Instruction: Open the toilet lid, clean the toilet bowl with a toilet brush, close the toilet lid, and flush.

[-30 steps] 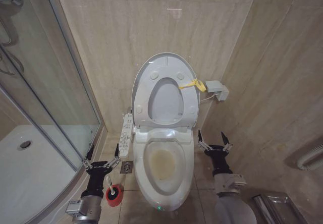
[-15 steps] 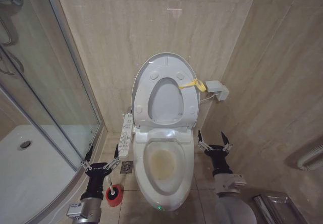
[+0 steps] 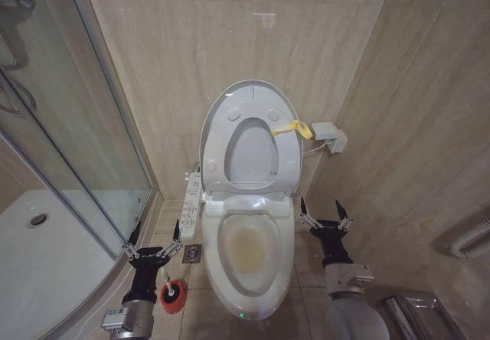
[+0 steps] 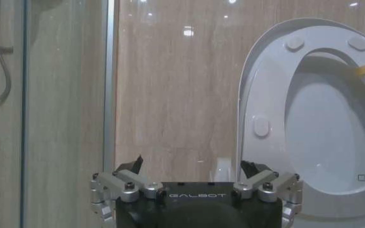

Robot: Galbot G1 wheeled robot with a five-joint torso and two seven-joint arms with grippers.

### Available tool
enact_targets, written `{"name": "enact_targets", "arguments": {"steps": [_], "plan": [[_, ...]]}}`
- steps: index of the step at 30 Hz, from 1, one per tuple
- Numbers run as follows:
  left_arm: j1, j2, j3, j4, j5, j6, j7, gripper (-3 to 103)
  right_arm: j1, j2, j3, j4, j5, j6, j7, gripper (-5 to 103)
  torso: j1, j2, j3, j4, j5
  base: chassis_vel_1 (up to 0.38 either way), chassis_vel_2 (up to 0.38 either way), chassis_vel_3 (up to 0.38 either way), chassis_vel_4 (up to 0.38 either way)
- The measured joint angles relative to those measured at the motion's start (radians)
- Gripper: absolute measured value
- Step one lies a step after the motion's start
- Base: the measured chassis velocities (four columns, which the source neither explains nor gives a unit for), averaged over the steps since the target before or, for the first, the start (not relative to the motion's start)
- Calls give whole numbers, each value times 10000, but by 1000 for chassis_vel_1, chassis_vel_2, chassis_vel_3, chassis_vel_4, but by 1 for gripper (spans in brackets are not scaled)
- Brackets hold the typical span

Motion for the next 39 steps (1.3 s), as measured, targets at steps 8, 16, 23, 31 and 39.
{"name": "enact_targets", "arguments": {"steps": [8, 16, 23, 31, 39], "plan": [[-2, 0, 0, 6, 0, -5, 5, 100, 0, 0, 0, -1, 0, 0, 0, 100, 0, 0, 0, 0, 0, 0, 0, 0, 0], [-3, 0, 0, 11, -1, -7, 7, 100, 0, 0, 0, 0, 0, 0, 0, 100, 0, 0, 0, 0, 0, 0, 0, 0, 0], [-3, 0, 0, 14, -2, -7, 7, 100, 0, 0, 0, 0, 0, 0, 0, 100, 0, 0, 0, 0, 0, 0, 0, 0, 0], [-5, 1, -1, 15, -3, -9, 9, 100, -1597, -373, 1993, 337, 551, -318, -343, 100, 0, 0, 0, -4, 3, 0, 0, 0, 0], [-5, 1, -1, 15, -3, -9, 8, 100, -2354, -475, 2803, 454, 731, 79, -618, 100, -1, 0, -1, 2, 0, 0, 0, 0, 0]]}}
